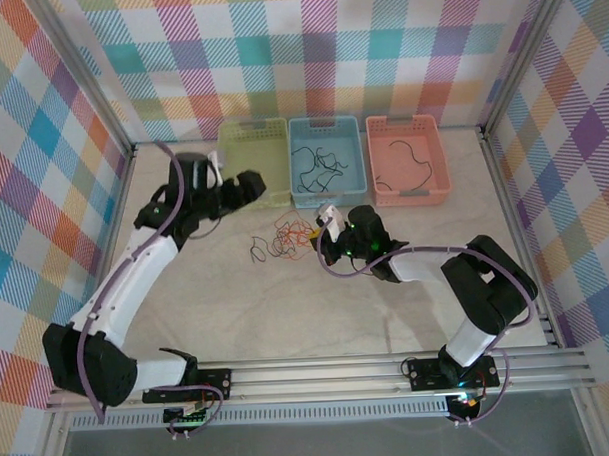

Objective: Untangle the cables

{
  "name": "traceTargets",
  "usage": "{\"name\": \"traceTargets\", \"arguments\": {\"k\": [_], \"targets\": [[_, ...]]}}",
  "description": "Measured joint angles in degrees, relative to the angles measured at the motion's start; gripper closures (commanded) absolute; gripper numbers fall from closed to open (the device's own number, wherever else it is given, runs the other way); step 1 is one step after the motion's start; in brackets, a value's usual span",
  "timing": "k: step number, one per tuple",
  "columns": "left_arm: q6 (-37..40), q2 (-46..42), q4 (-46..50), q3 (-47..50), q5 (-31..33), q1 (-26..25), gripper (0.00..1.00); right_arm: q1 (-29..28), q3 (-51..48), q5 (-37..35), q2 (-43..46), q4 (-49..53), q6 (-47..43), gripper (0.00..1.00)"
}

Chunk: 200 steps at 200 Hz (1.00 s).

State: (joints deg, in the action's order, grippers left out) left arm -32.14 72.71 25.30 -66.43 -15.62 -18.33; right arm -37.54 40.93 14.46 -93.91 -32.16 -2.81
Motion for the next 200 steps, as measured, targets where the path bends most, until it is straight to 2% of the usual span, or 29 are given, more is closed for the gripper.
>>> {"name": "traceTargets", "arguments": {"k": [47, 81, 100, 110, 122, 152, 200], "targets": [[-2.4, -0.3, 0.1, 15.4, 1.9, -0.3, 0.28, 0.0, 0.0, -1.2, 0.0, 0.0, 0.0, 1.00], [-4.3, 4.1, -0.9, 16.5, 2.2, -0.3, 0.37, 0.0, 0.0, -1.6, 0.0, 0.0, 0.0, 1.00], [-5.2, 6.9, -1.7, 16.5, 3.6, -0.3, 0.47, 0.0, 0.0, -1.6, 0.0, 0.0, 0.0, 1.00], [-5.6, 8.3, -1.7, 16.4, 4.2, -0.2, 0.55, 0.0, 0.0, -1.6, 0.0, 0.0, 0.0, 1.00], [-6.1, 10.4, -1.8, 16.1, 4.7, -0.2, 0.59, 0.0, 0.0, -1.6, 0.0, 0.0, 0.0, 1.00], [-8.3, 14.7, -3.3, 15.6, 5.4, -0.2, 0.59, 0.0, 0.0, -1.6, 0.0, 0.1, 0.0, 1.00], [-11.9, 16.8, -6.3, 15.5, 6.9, -0.5, 0.58, 0.0, 0.0, -1.3, 0.0, 0.1, 0.0, 1.00]]}}
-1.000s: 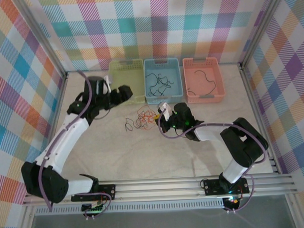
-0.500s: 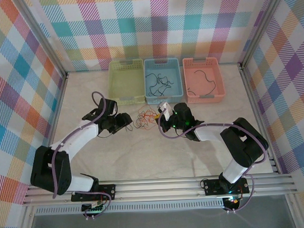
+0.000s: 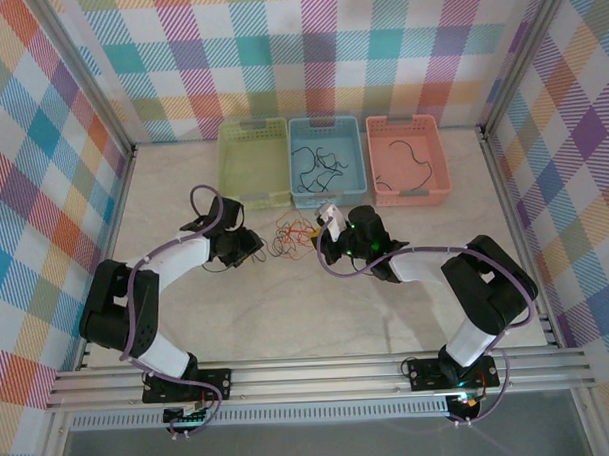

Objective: Untangle the cables

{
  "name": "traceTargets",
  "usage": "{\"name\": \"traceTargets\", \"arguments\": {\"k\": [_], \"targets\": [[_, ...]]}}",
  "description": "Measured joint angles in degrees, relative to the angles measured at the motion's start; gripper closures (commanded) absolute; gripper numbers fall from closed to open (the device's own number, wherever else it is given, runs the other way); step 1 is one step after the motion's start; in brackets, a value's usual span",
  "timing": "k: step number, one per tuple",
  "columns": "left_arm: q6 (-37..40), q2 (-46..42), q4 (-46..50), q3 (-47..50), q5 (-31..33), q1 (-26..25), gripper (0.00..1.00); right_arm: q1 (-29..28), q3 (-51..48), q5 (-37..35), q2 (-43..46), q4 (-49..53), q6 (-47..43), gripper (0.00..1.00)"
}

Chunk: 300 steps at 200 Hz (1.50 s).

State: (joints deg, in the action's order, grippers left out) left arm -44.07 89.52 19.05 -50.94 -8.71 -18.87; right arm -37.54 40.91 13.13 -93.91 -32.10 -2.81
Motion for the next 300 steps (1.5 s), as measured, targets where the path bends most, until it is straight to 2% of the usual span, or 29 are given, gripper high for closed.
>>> {"name": "traceTargets", "arguments": {"k": [62, 84, 102, 127, 158, 172, 198, 260, 300], "targets": [[-2.3, 3.3, -1.3, -2.8, 2.4, -1.8, 0.59, 0.0, 0.0, 0.0, 0.0, 0.0, 0.0, 1.00], [-2.8, 4.7, -1.3, -3.9, 2.7, -2.6, 0.63, 0.0, 0.0, 0.0, 0.0, 0.0, 0.0, 1.00], [-3.0, 5.8, -1.5, -4.5, 2.9, -3.2, 0.73, 0.0, 0.0, 0.0, 0.0, 0.0, 0.0, 1.00], [-3.2, 6.4, -1.3, -4.5, 3.4, -3.5, 0.93, 0.0, 0.0, 0.0, 0.0, 0.0, 0.0, 1.00], [-2.3, 6.4, -1.2, -4.5, 3.7, -3.5, 1.00, 0.0, 0.0, 0.0, 0.0, 0.0, 0.0, 1.00], [-1.9, 6.0, -1.1, -4.5, 4.0, -3.5, 1.00, 0.0, 0.0, 0.0, 0.0, 0.0, 0.0, 1.00], [-0.4, 2.3, 0.3, -4.5, 4.9, -3.5, 1.00, 0.0, 0.0, -0.1, 0.0, 0.0, 0.0, 1.00], [4.7, -15.6, 7.7, -8.6, 7.0, -3.5, 1.00, 0.0, -0.2, -1.8, 0.1, 0.0, 0.0, 1.00], [7.6, -22.3, 12.9, -13.4, 7.3, -3.5, 1.00, 0.0, -0.7, -7.2, 1.0, 0.0, 0.0, 1.00]]}}
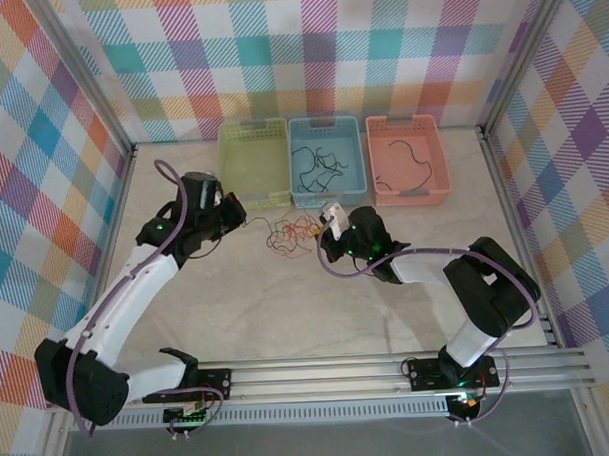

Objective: Untangle the cables

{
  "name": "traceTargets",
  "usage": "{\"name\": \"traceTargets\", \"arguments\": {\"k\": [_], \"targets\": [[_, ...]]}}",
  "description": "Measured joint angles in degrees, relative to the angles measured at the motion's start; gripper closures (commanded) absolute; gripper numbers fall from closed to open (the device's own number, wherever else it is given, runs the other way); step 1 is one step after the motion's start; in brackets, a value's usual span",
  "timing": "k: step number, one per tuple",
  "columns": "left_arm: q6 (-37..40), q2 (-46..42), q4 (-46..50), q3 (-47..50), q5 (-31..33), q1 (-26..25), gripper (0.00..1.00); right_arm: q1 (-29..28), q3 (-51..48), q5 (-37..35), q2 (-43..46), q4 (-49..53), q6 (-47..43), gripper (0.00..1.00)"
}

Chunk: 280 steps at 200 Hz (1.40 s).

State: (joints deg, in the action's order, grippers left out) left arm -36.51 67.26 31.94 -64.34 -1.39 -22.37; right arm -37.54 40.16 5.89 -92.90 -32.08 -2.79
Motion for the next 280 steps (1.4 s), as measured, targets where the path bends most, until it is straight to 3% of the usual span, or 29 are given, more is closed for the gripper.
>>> {"name": "traceTargets", "arguments": {"k": [125, 222, 280], "targets": [[2.6, -10.3, 2.2, -3.4, -3.3, 0.0, 1.00, 0.8, 0.0, -22.9, 0.6, 3.3, 4.2, 1.00], [2.9, -15.0, 2.8, -5.9, -5.1, 0.0, 1.00, 6.4, 0.0, -26.9, 0.6, 7.4, 16.3, 1.00], [3.6, -23.9, 6.5, -10.3, -3.0, 0.0, 1.00, 9.7, 0.4, -29.7, 0.6, 14.1, 24.7, 1.00]]}}
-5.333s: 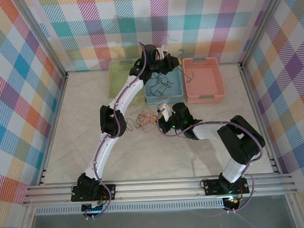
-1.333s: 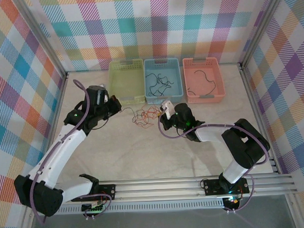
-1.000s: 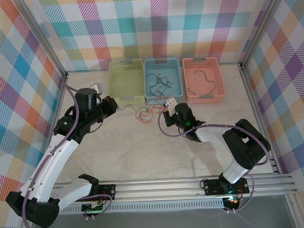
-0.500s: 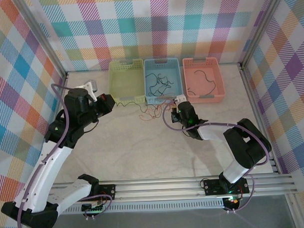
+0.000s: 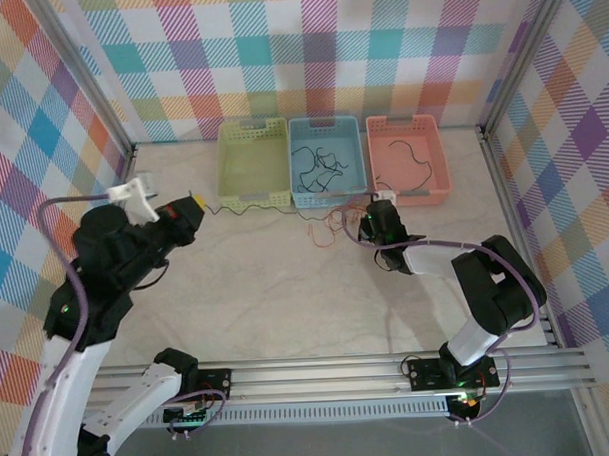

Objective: Untangle the cables

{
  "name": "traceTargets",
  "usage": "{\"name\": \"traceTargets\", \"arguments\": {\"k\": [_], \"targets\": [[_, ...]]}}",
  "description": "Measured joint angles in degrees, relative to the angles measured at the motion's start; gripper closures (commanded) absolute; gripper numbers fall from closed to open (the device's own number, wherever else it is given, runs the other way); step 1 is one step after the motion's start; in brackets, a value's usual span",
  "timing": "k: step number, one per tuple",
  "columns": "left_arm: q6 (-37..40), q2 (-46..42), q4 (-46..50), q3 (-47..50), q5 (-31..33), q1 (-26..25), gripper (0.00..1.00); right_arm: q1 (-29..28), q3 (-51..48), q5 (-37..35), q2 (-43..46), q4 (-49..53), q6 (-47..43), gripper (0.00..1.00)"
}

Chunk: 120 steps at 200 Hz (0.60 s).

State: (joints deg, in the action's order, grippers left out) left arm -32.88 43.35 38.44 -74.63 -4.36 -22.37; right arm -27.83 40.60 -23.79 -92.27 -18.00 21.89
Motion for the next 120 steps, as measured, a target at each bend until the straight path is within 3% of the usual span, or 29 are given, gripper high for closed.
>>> {"name": "traceTargets", "arguments": {"k": [79, 120], "targets": [[2.0, -2.1, 6.2, -5.5, 1.2, 0.0, 1.00, 1.6, 0.2, -3.3, 0.0, 4.9, 6.4, 1.00], [5.3, -0.9, 9.9, -11.9, 5.4, 0.0, 1.00, 1.6, 0.3, -3.7, 0.0, 5.7, 7.4, 1.00]]}}
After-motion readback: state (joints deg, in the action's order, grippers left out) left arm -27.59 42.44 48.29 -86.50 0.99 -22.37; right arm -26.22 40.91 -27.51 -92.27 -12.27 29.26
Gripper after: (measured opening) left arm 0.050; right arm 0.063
